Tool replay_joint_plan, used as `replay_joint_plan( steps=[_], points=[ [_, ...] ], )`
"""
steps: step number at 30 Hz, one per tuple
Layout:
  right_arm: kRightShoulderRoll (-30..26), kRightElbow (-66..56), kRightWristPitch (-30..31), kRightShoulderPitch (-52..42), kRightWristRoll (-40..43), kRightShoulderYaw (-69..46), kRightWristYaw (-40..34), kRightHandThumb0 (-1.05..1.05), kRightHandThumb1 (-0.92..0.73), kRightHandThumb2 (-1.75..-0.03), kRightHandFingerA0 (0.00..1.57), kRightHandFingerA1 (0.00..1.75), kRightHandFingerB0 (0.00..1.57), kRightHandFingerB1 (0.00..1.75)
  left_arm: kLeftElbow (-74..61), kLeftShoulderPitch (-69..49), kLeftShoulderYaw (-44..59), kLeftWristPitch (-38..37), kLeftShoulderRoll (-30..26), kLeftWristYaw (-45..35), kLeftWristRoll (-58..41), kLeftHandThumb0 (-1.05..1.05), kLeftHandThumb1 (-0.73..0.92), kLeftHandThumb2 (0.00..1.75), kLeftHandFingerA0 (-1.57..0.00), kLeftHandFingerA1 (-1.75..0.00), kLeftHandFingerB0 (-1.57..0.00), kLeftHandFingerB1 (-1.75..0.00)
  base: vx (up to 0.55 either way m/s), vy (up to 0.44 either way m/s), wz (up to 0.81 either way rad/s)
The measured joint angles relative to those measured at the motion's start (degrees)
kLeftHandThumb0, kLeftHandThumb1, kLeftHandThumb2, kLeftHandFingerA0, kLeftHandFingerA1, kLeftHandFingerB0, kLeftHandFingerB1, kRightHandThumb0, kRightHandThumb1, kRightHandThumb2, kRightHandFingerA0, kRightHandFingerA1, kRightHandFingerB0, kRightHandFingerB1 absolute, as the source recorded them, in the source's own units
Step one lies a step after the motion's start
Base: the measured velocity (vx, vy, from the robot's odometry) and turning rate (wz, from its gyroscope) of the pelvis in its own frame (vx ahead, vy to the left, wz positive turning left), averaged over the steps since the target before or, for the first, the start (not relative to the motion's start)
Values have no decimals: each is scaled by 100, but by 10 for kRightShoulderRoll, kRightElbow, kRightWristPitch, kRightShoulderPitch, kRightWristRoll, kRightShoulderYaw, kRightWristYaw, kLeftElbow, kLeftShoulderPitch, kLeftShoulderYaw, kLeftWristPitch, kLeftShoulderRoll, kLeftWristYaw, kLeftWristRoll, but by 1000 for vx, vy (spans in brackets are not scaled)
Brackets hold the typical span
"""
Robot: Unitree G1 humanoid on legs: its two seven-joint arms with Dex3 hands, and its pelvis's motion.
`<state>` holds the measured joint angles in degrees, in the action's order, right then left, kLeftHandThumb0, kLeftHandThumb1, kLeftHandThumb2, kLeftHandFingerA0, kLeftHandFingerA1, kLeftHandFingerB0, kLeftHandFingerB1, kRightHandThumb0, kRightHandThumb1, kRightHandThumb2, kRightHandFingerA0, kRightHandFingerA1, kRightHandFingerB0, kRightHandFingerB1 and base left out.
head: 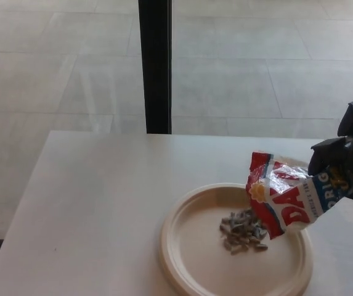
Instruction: The robot uses its right hand to pick up a bag of sunflower seeds kept in the middle of the desk and tilts it over a plate kept next to it to pour out a few seeds and then puts the bag of seeds back on the desk
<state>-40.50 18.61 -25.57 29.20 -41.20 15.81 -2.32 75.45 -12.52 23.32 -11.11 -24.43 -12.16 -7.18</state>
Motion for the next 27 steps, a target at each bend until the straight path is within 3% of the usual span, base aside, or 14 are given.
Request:
replay_joint_plan(
  steps=[3, 4, 5, 7, 14, 21, 22, 27],
  points=[
    [0, -8, 1, 0, -1, 0, 5, -30, -67, -67, 93, 165, 82, 67, 0, 1, -5, 0, -2, 1, 1, -80, 72, 63, -45, -52, -51, -38, 0, 0, 0],
    [0, -10, 1, 0, -2, 0, 5, -24, -67, -71, 90, 167, 82, 94, 0, 1, -6, 0, -3, 1, 1, -79, 73, 63, -45, -52, -52, -39, 0, 0, 0],
    [0, -12, 0, 0, -4, 0, 5, -20, -64, -84, 85, 170, 80, 129, 0, 1, -6, 0, -3, 1, 1, -78, 72, 62, -45, -51, -51, -39, 0, 0, 0],
    [0, -12, -1, -1, -5, -1, 5, -17, -58, -99, 84, 175, 76, 159, 0, 2, -4, 0, -3, 1, 1, -78, 72, 62, -45, -53, -50, -39, 0, 0, 0],
    [40, -30, 23, -57, 14, -33, 8, -15, -57, -107, 83, 175, 67, 163, -1, -2, 3, 1, -3, -3, -1, -83, 71, 63, -42, -52, -50, -39, 0, 0, 0],
    [115, -43, 54, -149, 45, -72, 3, -12, -49, -118, 87, 175, 72, 164, -1, -6, 4, 1, -3, -6, -1, -83, 73, 62, -46, -49, -52, -38, 0, 0, 0],
    [126, -42, 57, -160, 49, -76, 0, -13, -50, -119, 80, 175, 70, 167, 0, -7, 3, 1, -3, -6, -1, -82, 73, 63, -45, -48, -52, -38, 0, 0, 0],
    [186, -36, 61, -201, 82, -109, -16, -13, -60, -106, 82, 175, 73, 164, 1, -10, 2, 1, -3, -5, -1, -81, 73, 63, -47, -50, -53, -38, 0, 0, 0]
  ],
)
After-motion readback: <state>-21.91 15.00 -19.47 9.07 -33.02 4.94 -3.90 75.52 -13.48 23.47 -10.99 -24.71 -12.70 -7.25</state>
